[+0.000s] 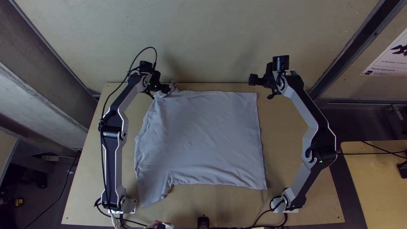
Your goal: Fold the t-shirt
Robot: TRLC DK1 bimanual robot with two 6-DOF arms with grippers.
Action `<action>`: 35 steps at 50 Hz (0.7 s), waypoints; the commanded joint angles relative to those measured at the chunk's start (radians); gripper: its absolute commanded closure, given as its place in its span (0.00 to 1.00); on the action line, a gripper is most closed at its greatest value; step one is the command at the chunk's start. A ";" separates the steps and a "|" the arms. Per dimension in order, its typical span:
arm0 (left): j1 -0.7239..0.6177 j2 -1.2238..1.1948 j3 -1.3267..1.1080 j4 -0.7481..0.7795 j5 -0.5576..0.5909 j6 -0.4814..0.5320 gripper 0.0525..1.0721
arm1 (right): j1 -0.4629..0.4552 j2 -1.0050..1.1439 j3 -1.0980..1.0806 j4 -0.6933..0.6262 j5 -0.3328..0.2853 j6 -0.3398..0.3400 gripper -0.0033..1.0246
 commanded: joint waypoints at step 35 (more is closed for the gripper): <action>-0.017 0.058 0.034 -0.013 -0.002 0.022 0.97 | -0.026 0.032 -0.030 -0.005 -0.004 0.029 0.04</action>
